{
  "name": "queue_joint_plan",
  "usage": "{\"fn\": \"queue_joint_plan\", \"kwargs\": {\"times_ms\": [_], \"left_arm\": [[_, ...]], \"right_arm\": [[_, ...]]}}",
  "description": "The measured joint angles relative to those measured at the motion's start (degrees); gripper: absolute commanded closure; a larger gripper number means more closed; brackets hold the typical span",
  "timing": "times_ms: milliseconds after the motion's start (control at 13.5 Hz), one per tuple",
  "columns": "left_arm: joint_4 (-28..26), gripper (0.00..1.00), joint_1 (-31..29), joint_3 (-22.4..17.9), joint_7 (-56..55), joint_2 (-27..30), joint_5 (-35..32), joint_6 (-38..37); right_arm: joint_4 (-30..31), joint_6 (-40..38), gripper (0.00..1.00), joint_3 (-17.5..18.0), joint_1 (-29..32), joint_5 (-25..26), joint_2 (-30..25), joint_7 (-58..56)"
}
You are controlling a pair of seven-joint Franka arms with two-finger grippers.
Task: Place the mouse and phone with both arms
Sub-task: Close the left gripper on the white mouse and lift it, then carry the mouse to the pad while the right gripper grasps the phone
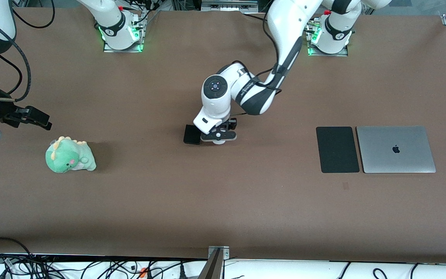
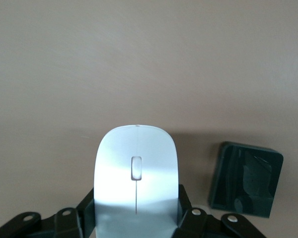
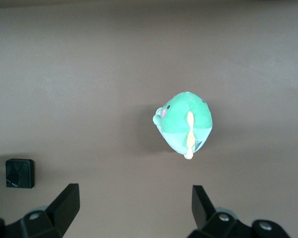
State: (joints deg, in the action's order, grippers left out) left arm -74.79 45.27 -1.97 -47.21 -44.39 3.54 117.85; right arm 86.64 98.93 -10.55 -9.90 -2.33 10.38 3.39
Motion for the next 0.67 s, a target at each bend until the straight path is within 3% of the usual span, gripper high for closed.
{"fn": "queue_joint_plan", "kwargs": {"times_ms": [370, 667], "left_arm": [[0.10, 0.71, -9.09, -0.27, 10.84, 9.35, 0.00, -15.60], [0.02, 0.71, -18.37, -0.52, 20.84, 13.13, -0.01, -23.67]], "right_arm": [[0.48, -2.11, 0.00, 0.29, -2.12, 0.00, 2.28, -0.13], [0.58, -1.72, 0.00, 0.47, -5.66, -1.28, 5.13, 1.70]]}}
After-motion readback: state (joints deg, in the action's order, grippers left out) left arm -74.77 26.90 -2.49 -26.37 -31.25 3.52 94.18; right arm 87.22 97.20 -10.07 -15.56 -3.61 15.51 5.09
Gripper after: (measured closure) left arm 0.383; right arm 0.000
